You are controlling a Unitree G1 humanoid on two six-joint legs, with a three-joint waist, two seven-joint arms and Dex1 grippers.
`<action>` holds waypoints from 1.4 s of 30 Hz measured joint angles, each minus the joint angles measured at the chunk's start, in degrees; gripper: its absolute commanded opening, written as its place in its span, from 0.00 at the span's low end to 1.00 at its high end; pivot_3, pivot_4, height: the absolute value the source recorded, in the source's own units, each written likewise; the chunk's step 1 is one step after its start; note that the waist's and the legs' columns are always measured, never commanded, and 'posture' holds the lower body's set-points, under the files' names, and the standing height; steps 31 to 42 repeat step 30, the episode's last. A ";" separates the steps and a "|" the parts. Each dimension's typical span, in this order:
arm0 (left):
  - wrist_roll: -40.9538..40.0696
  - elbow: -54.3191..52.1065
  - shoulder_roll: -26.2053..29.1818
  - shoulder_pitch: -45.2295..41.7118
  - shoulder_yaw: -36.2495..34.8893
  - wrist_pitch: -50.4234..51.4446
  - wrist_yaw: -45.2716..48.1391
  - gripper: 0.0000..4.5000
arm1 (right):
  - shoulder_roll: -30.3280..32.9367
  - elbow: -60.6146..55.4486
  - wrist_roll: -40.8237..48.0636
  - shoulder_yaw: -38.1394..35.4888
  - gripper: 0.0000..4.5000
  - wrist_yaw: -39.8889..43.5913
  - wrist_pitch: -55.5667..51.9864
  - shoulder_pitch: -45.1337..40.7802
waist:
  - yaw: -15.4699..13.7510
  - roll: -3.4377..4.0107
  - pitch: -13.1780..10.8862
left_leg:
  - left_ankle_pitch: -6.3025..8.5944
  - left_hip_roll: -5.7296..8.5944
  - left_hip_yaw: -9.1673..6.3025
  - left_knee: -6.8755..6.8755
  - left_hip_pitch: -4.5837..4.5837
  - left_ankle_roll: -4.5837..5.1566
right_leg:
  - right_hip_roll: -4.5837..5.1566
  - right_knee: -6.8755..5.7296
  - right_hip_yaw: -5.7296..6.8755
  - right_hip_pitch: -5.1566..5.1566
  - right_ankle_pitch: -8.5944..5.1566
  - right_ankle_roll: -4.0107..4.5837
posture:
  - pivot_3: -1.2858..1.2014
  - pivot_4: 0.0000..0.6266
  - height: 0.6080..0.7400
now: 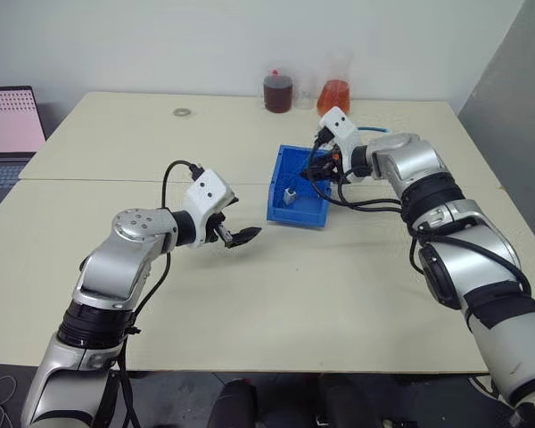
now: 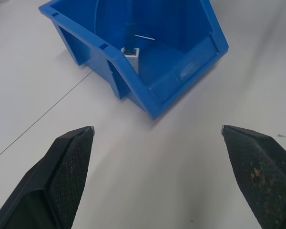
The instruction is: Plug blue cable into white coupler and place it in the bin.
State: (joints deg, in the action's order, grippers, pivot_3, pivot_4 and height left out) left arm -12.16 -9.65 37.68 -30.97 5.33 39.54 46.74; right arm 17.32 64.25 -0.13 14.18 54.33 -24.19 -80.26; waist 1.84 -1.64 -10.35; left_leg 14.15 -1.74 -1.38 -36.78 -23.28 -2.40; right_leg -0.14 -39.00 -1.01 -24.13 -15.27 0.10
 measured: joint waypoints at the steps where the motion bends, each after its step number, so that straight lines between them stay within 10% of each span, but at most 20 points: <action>1: 0.04 0.38 0.00 -0.16 0.13 -0.18 0.00 1.00 | 0.19 0.88 -1.22 0.75 0.73 1.27 0.97 -0.52 | -0.01 0.01 -0.01 | 0.00 0.00 0.00 0.00 0.00 0.00 | 0.08 -0.01 0.00 -0.01 0.00 0.00 | 0.52 0.24 1.00; 6: 0.47 0.85 0.00 -0.47 1.00 -1.16 -0.01 1.00 | 1.99 1.93 -6.03 3.65 0.99 7.18 5.59 -2.01 | 0.00 0.06 -0.04 | 0.00 0.03 -0.04 -0.05 0.01 0.00 | 0.08 -0.06 0.04 0.01 0.00 0.00 | 0.52 0.24 1.00; 11: 0.41 0.98 -0.60 -0.54 1.04 -1.26 -0.19 1.00 | 4.09 1.93 -7.43 3.60 1.00 10.73 7.16 -2.12 | -0.01 0.08 -0.05 | 0.00 0.04 -0.04 -0.09 0.00 -0.01 | 0.11 -0.09 0.04 0.01 0.01 0.00 | 0.52 0.24 1.00; 17: -1.86 -3.51 -4.09 7.93 -4.77 -0.80 -6.19 1.00 | 14.21 -48.87 3.81 -10.74 1.00 9.68 -10.21 24.35 | -0.58 0.06 -0.03 | 0.00 -0.01 -0.13 -0.07 -0.27 -0.01 | 0.39 0.05 0.17 -0.03 -0.07 -0.13 | 0.52 0.24 1.00; 25: -4.02 -8.57 -7.79 15.76 -15.12 1.45 -16.19 1.00 | 4.72 -93.00 16.05 -28.57 1.00 -7.67 -28.06 57.55 | -0.65 0.13 -0.07 | -0.01 0.06 -0.16 -0.24 0.08 -0.03 | 0.35 -0.07 0.10 0.28 -0.09 -0.64 | 0.52 0.24 1.00; 42: -5.91 -7.26 -3.33 14.95 -18.53 1.10 -13.72 1.00 | 7.53 -96.74 19.65 -33.88 1.00 -11.61 -28.95 62.64 | -0.29 0.12 -0.10 | -0.07 0.18 0.05 -0.23 0.75 0.07 | 0.23 0.02 0.15 0.91 -0.02 -0.74 | 0.52 0.24 1.00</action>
